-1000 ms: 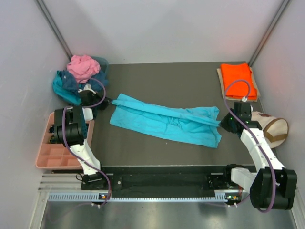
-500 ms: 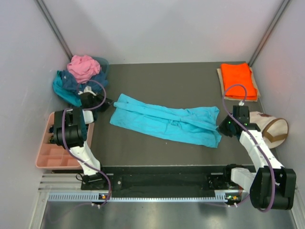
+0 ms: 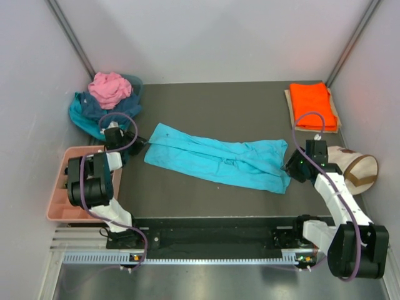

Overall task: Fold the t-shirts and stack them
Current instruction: Fold the tshirt

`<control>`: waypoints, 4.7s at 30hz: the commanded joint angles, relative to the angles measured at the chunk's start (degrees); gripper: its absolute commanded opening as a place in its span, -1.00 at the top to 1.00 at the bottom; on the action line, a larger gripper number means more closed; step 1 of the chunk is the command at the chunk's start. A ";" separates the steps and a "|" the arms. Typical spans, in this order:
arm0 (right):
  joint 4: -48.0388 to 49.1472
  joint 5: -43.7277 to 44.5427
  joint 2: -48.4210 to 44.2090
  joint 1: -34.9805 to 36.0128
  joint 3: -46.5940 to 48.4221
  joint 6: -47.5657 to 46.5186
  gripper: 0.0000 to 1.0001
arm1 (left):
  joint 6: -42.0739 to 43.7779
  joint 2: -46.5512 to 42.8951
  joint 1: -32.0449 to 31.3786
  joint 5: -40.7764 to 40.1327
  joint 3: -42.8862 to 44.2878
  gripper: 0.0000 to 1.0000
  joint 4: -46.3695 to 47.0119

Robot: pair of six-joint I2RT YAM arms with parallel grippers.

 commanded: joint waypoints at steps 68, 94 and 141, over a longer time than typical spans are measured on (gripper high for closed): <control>14.48 3.84 45.54 -0.71 31.98 2.24 0.64 | 7.04 -3.12 -18.85 -6.59 10.79 -0.29 -4.79; 9.30 11.13 64.08 -0.79 63.18 -3.03 1.00 | 7.57 -4.35 -18.85 -8.35 9.30 -0.28 -6.64; 14.75 -24.29 54.95 12.92 48.25 -7.69 -0.58 | 6.25 -3.04 -19.02 -8.00 8.16 -0.95 -5.32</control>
